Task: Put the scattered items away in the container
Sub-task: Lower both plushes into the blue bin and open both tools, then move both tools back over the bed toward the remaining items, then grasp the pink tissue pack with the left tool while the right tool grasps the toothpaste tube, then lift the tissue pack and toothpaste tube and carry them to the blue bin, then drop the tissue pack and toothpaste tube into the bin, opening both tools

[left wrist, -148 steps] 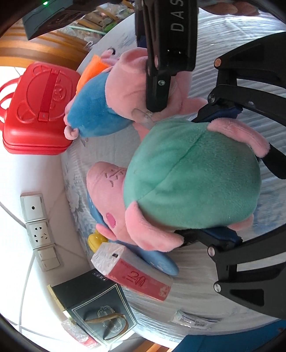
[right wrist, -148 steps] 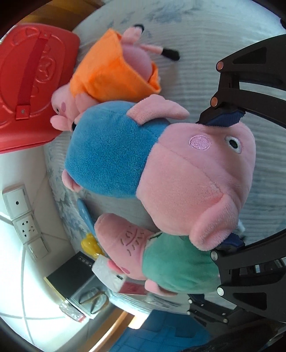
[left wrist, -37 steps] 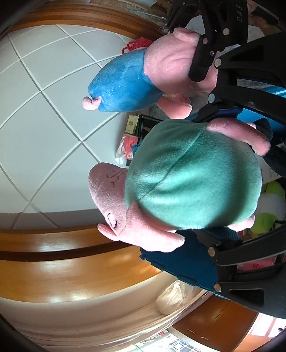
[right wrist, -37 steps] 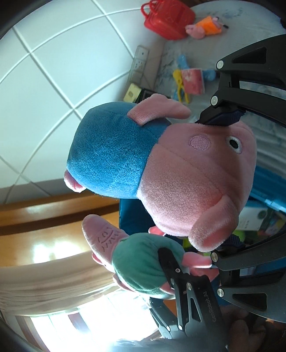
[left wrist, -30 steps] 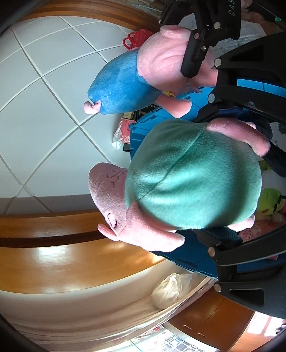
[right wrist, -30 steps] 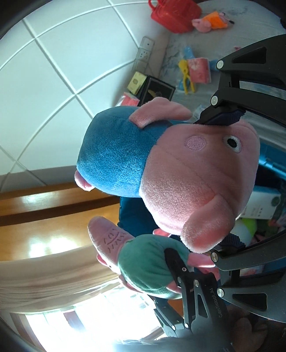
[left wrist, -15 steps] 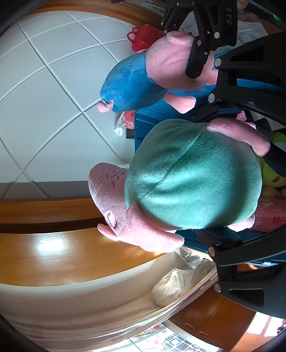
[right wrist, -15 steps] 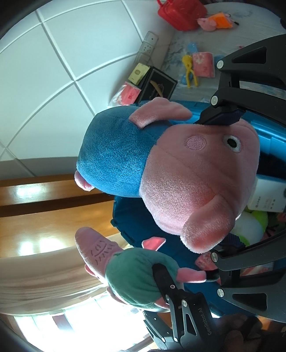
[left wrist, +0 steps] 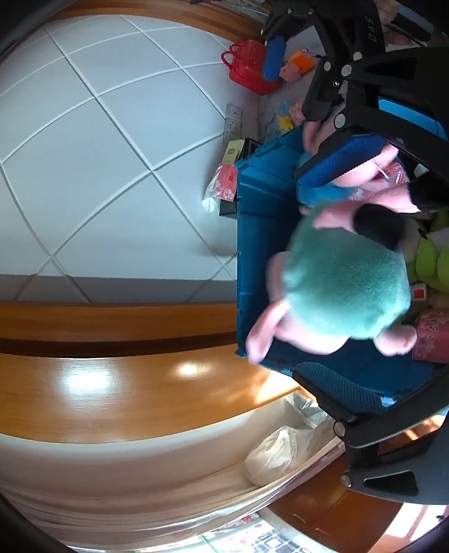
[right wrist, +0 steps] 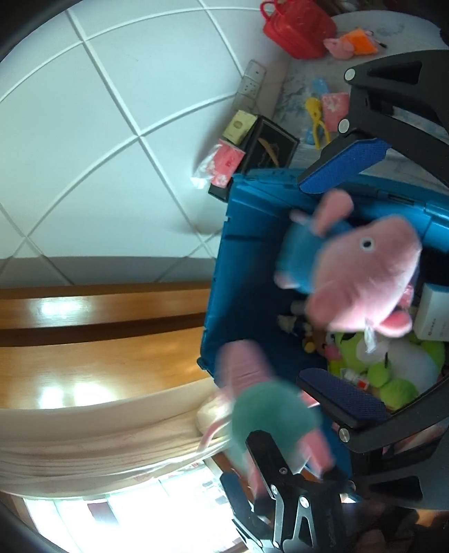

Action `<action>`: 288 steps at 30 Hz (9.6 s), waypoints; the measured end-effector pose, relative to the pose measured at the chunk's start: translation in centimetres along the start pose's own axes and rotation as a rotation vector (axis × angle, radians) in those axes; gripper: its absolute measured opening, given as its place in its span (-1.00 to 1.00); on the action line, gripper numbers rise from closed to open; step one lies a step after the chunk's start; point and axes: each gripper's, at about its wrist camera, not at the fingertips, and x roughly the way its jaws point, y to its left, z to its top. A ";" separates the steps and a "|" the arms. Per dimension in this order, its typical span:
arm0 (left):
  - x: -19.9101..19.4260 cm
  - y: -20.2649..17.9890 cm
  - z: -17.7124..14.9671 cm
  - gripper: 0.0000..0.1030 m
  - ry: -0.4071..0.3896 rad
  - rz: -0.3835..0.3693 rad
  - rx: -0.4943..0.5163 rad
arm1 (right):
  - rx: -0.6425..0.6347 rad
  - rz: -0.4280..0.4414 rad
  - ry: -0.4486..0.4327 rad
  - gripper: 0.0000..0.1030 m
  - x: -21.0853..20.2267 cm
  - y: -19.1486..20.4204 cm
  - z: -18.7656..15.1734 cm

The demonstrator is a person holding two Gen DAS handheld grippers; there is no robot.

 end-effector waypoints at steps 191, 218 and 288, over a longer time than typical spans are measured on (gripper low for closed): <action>1.4 -52.5 -14.3 0.56 0.212 -0.155 0.254 | 0.390 -0.248 0.123 -0.67 -23.2 -47.0 -32.0; -5.2 -51.8 -13.1 0.56 0.165 -0.151 0.251 | 0.386 -0.162 0.067 -0.67 -23.9 -44.7 -31.3; -4.1 -4.1 -2.5 0.57 0.075 0.035 0.030 | 0.037 0.151 0.069 -0.67 -6.3 0.7 -10.5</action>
